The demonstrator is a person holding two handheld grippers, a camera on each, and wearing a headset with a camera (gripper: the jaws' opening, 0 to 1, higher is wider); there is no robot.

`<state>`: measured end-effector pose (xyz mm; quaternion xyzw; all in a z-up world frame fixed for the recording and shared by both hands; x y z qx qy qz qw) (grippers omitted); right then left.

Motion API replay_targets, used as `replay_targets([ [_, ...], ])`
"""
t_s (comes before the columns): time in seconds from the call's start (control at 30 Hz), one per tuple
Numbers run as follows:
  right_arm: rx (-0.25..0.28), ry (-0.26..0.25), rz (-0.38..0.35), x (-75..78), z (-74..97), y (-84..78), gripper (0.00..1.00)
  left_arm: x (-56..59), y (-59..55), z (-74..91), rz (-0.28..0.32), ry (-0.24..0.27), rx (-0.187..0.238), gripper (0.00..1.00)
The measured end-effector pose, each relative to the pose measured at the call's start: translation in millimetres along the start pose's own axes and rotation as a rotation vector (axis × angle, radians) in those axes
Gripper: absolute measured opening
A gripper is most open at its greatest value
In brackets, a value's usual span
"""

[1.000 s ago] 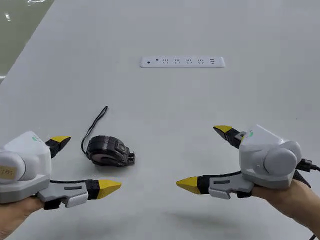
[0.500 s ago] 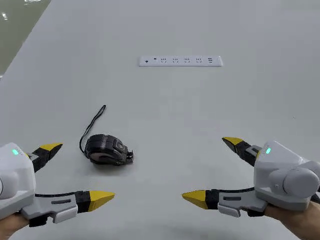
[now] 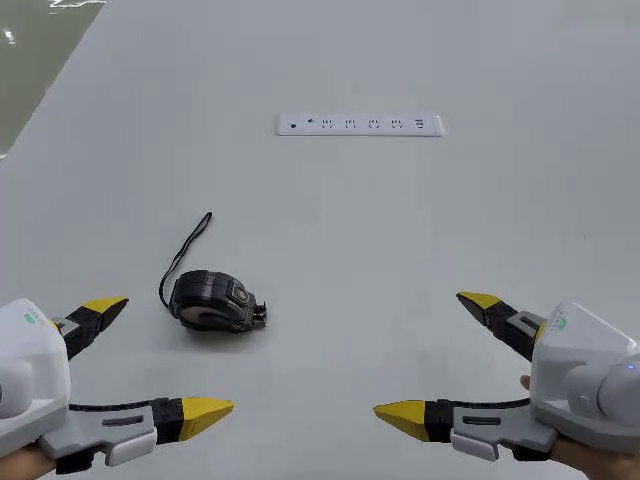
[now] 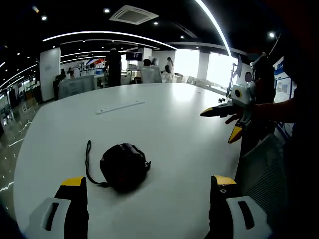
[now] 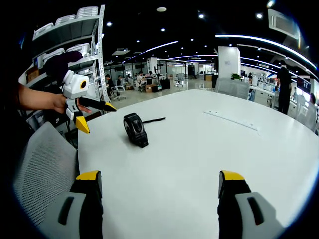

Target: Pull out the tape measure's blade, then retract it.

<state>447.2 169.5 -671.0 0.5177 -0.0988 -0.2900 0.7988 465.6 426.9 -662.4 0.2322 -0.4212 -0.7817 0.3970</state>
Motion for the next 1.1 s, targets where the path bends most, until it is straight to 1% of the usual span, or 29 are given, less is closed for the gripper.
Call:
replay_targets([
  [0.2, 0.003, 0.000, -0.011, -1.2, 1.7, 1.2, 0.99, 0.7, -4.4, 1.5, 0.004, 0.003, -0.024, 1.00],
  [0.33, 0.004, 0.000, -0.018, -0.9, 2.3, 2.0, 0.99, -0.2, -6.0, 2.7, -0.008, 0.004, -0.029, 1.00],
  [0.73, -0.002, 0.007, -0.020, -4.2, 5.3, 0.8, 0.99, -6.1, -3.0, 4.4, -0.023, 0.005, -0.023, 1.00],
  [0.87, 0.002, 0.008, -0.022, -3.8, 5.2, 2.0, 0.99, -5.6, -2.5, 3.5, -0.029, -0.004, -0.024, 1.00],
  [1.1, 0.003, 0.007, -0.020, -3.3, 5.2, 2.1, 1.00, -5.7, -1.9, 3.3, -0.029, -0.003, -0.021, 1.00],
])
Point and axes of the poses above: the centre of the closed fingertips' face, and the gripper's own axes: z roughly backward along the fingers, x roughly to its right, y roughly out of its top, the point moved 3 cm from there along z, roughly backward along the fingers, and after that the axes turned 11 degrees about y, right-handed, at the moved point
